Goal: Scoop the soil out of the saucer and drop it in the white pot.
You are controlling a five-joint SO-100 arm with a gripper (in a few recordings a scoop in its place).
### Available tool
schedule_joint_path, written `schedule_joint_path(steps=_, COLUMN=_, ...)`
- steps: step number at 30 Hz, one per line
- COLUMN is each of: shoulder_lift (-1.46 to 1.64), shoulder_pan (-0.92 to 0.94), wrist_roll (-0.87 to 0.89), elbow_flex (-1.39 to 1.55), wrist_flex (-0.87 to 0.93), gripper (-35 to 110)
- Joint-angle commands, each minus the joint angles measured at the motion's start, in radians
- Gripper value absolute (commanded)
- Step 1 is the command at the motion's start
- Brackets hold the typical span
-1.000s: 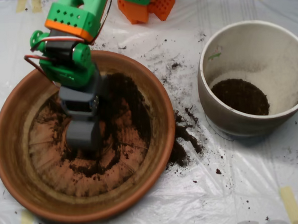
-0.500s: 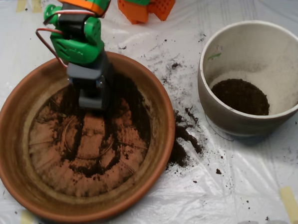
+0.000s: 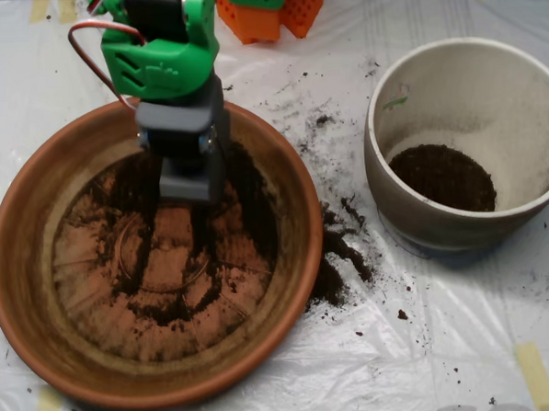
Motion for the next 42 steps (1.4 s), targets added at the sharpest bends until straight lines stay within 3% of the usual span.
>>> schedule_joint_path(steps=1, shoulder_lift=0.124, shoulder_pan=-0.049, wrist_roll=-0.003, elbow_flex=-0.152, wrist_flex=0.060, gripper=-1)
schedule_joint_path(steps=10, shoulder_lift=0.276, shoulder_pan=-0.250, wrist_roll=-0.006, elbow_flex=-0.331, wrist_flex=0.133, gripper=-1)
schedule_joint_path(steps=16, shoulder_lift=0.235, shoulder_pan=-0.453, wrist_roll=-0.031, elbow_flex=-0.497, wrist_flex=0.210, gripper=-1)
schedule_joint_path(steps=26, shoulder_lift=0.149, shoulder_pan=-0.787, wrist_roll=0.029, elbow_flex=-0.520, wrist_flex=0.245, gripper=3)
schedule_joint_path(steps=28, shoulder_lift=0.155, shoulder_pan=-0.815, wrist_roll=0.041, elbow_flex=-0.479, wrist_flex=0.227, gripper=17)
schedule_joint_path(steps=32, shoulder_lift=0.184, shoulder_pan=-0.819, wrist_roll=0.072, elbow_flex=-0.387, wrist_flex=0.179, gripper=30)
schedule_joint_path(steps=42, shoulder_lift=0.287, shoulder_pan=-0.764, wrist_roll=0.164, elbow_flex=-0.190, wrist_flex=0.074, gripper=28)
